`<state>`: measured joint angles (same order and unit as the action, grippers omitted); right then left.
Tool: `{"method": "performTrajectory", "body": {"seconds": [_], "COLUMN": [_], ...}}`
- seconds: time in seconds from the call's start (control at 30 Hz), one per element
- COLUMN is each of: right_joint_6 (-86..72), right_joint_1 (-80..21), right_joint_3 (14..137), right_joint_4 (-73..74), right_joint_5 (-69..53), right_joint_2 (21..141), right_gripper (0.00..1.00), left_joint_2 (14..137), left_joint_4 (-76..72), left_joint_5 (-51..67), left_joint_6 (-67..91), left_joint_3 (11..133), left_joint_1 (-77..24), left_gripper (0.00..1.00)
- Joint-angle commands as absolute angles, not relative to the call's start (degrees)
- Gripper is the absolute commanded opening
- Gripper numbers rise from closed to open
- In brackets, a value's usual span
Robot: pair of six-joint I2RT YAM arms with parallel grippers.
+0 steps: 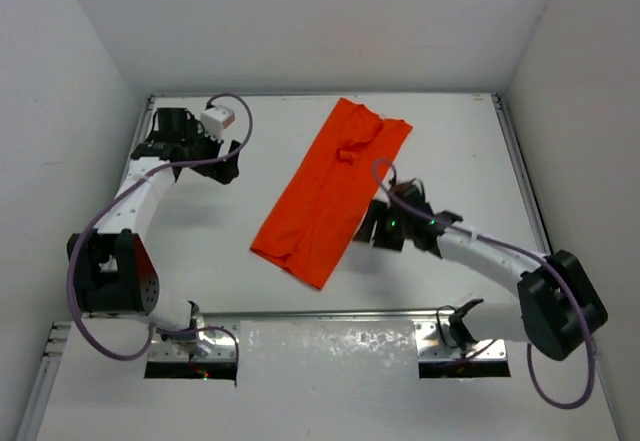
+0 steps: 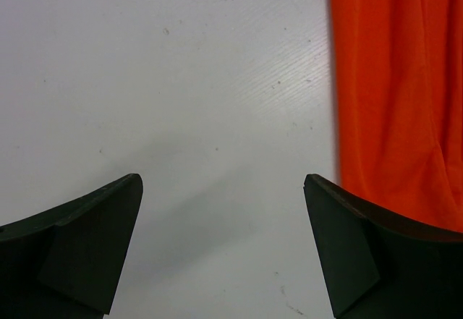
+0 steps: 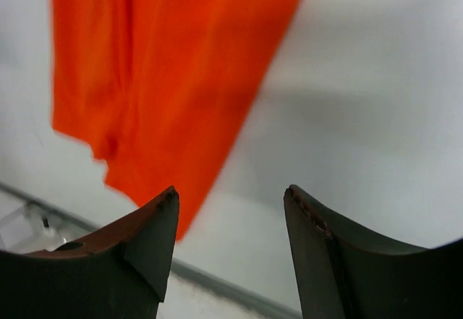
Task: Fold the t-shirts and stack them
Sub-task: Rotate the tshirt 80 degrees
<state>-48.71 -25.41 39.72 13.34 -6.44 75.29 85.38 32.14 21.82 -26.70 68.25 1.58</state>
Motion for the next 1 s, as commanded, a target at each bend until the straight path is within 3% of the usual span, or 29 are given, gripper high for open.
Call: {"method": "performTrajectory", "body": {"seconds": [0.0, 0.1, 0.23, 0.6, 0.67, 0.8, 0.97], "right_joint_6": [-69.23, -74.78, -78.48, -82.88, -82.79, -84.37, -81.75], "right_joint_1": [-34.51, -43.84, -51.13, -53.87, -53.88, -53.27, -51.16], "right_joint_3": [29.37, 27.95, 29.96, 32.69, 34.01, 30.86, 28.39], "right_joint_4": [2.74, 1.14, -3.76, -10.19, -10.28, -12.21, -11.43], "right_joint_5": [0.34, 8.42, 7.91, 2.12, 0.79, 1.84, 1.15], "right_joint_2": [72.25, 72.15, 79.69, 93.32, 95.44, 95.8, 94.4], "right_gripper": [0.59, 0.59, 0.59, 0.56, 0.48, 0.22, 0.04], "left_joint_2": [80.69, 78.67, 77.87, 77.96, 78.13, 78.31, 78.49], "left_joint_4": [31.38, 31.81, 31.91, 31.2, 31.03, 31.37, 33.22], "left_joint_5": [23.38, 24.08, 24.96, 26.02, 25.84, 26.45, 28.21], "left_joint_6": [-26.89, -27.16, -27.33, -27.86, -27.95, -28.21, -30.05], "left_joint_3": [65.92, 64.25, 63.81, 62.67, 62.93, 63.46, 63.63], "left_joint_1": [1.58, 1.58, 1.58, 1.41, 1.49, 1.49, 1.41], "left_gripper": [0.93, 0.93, 0.93, 0.93, 0.93, 0.93, 0.93]}}
